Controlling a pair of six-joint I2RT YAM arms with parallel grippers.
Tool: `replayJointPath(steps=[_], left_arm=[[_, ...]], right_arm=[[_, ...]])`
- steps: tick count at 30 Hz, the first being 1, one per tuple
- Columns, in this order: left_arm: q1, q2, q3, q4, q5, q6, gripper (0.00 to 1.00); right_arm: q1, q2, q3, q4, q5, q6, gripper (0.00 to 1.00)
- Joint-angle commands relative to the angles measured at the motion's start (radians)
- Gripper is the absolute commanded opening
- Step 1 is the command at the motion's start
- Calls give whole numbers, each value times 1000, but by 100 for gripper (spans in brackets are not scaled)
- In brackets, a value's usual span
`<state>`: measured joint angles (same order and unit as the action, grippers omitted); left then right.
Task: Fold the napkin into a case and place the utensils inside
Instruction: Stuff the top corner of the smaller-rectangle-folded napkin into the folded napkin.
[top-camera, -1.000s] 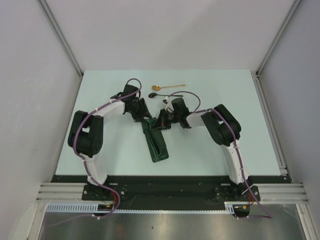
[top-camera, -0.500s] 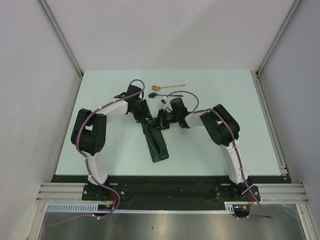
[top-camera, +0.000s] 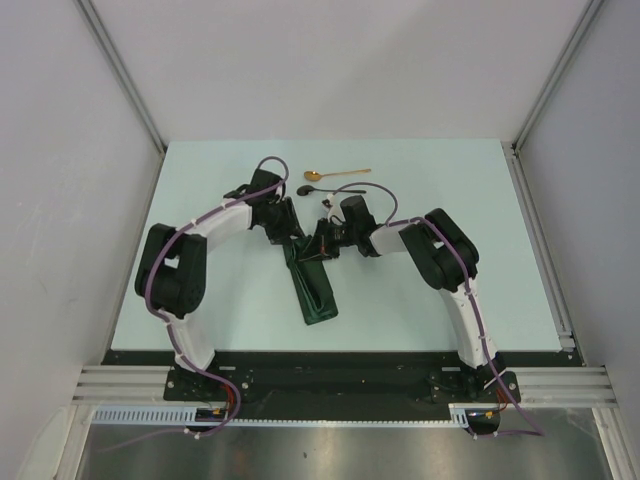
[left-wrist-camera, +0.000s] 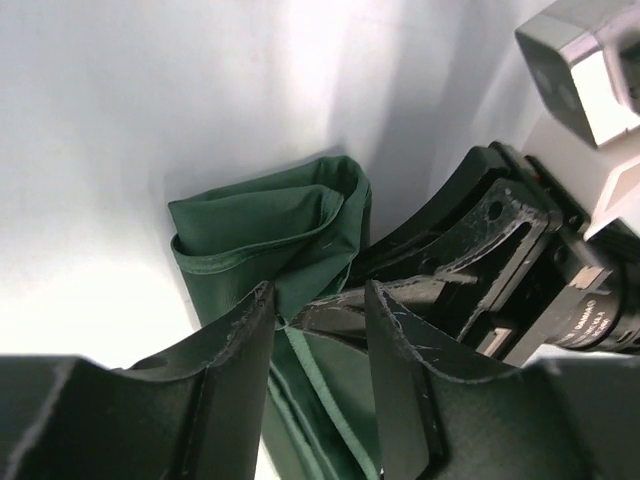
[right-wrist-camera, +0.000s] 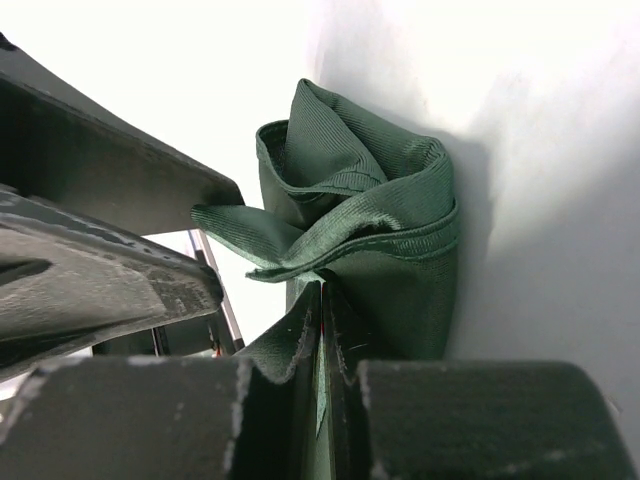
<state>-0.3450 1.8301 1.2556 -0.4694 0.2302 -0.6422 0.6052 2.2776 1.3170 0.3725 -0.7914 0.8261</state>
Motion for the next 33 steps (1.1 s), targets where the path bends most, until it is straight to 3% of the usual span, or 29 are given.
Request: replayJointPath(steps=[1, 13, 15, 19, 27, 29, 33], left_arm=[[-15, 12, 41, -40, -20, 61, 45], [-38, 60, 102, -86, -51, 87, 42], [-43, 81, 131, -100, -71, 88, 38], [-46, 98, 149, -110, -83, 87, 19], [-45, 104, 166, -143, -101, 95, 0], [-40, 89, 151, -138, -88, 87, 0], [-20, 51, 104, -97, -14, 53, 0]], right_arm=[[-7, 6, 14, 46, -25, 4, 6], [-4, 16, 25, 63, -35, 19, 6], [-5, 13, 25, 62, -37, 21, 6], [-4, 3, 24, 45, -35, 7, 6], [-12, -52, 7, -27, -20, -47, 8], [-10, -84, -5, -75, 21, -111, 12], [1, -167, -30, -177, 95, -218, 29]])
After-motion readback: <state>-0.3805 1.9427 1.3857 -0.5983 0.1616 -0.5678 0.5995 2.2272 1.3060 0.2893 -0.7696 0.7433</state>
